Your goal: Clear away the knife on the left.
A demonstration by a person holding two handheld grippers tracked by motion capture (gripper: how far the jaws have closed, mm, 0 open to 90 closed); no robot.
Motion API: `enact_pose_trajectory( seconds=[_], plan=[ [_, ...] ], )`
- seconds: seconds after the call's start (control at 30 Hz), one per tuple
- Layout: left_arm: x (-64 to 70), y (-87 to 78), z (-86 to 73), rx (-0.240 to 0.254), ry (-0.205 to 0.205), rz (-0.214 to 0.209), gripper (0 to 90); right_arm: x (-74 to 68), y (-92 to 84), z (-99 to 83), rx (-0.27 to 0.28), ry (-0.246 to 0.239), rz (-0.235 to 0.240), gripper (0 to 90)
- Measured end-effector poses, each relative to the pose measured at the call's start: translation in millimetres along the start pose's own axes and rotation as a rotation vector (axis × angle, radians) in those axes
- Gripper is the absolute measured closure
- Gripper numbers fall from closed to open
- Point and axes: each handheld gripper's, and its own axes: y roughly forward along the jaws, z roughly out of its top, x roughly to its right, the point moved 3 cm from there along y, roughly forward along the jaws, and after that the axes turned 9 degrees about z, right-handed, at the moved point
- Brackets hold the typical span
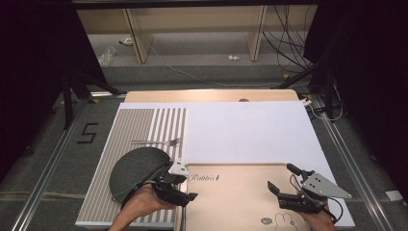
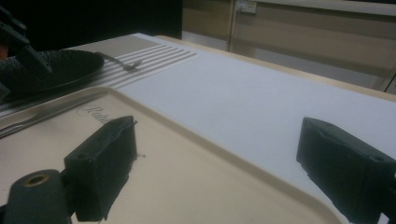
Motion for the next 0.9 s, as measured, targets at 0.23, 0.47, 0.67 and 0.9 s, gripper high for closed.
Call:
enact_pose_trajectory(
  seconds=[0.23,0.47,0.67,0.9],
  plan=[
    [-7.1,-5.5,1.6,0.029,-0.016,0.033,25.2,0.1,-0.1,0.0,0.001,-0.004,0.000,12.9],
    [-16.7,-12.4,1.9,0.048,-0.033,0.063,23.5,-0.1,0.0,-0.1,0.001,0.000,0.004,12.8],
    [-23.5,-18.2,3.1,0.063,-0.034,0.091,23.1,0.3,0.4,-0.8,0.004,0.003,0.005,12.8],
    [-34.0,-25.6,5.3,0.077,-0.047,0.122,22.7,2.0,0.0,-2.1,0.003,0.004,0.005,12.8]
  ],
)
